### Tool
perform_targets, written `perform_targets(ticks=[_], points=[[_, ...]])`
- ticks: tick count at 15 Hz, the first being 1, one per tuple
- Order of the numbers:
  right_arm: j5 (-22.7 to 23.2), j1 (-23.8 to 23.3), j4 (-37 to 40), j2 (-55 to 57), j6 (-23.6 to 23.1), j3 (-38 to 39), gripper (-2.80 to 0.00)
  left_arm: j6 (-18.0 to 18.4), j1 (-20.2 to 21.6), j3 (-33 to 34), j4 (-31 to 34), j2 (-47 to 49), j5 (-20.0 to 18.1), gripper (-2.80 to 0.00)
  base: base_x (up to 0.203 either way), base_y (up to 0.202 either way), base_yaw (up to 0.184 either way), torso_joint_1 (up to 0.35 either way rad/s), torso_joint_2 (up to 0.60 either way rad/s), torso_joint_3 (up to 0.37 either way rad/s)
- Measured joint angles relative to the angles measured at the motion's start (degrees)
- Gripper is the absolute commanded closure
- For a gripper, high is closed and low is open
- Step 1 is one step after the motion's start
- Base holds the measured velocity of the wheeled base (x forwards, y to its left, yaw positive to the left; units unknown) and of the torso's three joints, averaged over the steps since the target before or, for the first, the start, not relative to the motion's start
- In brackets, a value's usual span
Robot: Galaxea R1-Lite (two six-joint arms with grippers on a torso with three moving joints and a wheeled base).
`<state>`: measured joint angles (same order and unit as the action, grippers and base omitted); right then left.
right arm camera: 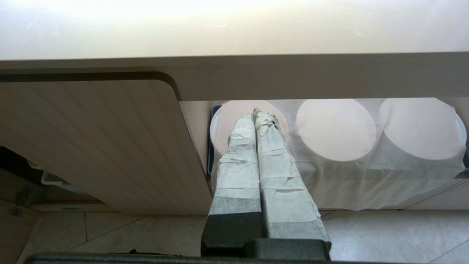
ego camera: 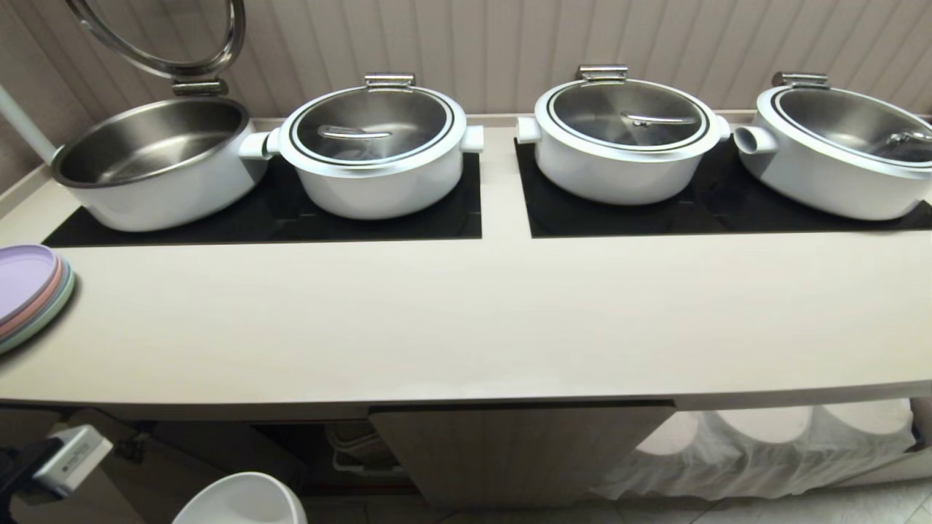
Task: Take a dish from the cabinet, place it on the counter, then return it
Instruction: Place it on the table
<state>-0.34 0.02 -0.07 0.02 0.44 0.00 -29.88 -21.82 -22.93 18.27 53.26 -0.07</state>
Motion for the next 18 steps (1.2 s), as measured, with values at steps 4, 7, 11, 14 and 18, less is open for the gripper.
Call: perform_targets(ticks=[4, 7, 11, 14, 18], points=[[0.01, -0.02, 0.0, 0.0, -0.02, 0.0, 0.0, 0.6, 0.01, 0.15, 0.07, -0.8, 0.37, 0.0, 0.0, 0.0, 0.0, 0.0, 0.0, 0.0], [0.01, 0.0, 0.01, 0.0, 0.0, 0.0, 0.0, 0.83, 0.22, 0.64, 0.05, -0.98, 0.42, 0.0, 0.0, 0.0, 0.0, 0.0, 0.0, 0.0], [-0.01, 0.0, 0.0, 0.0, 0.0, 0.0, 0.0, 1.91, 0.0, 1.63, 0.07, -1.35, 0.39, 0.0, 0.0, 0.0, 0.0, 0.0, 0.0, 0.0], [0.01, 0.0, 0.0, 0.0, 0.0, 0.0, 0.0, 4.07, -0.02, 2.32, 0.16, -1.04, 0.39, 0.0, 0.0, 0.0, 0.0, 0.0, 0.0, 0.0], [0.01, 0.0, 0.0, 0.0, 0.0, 0.0, 0.0, 5.63, -0.06, 2.56, -0.02, -0.35, 0.37, 0.0, 0.0, 0.0, 0.0, 0.0, 0.0, 0.0]])
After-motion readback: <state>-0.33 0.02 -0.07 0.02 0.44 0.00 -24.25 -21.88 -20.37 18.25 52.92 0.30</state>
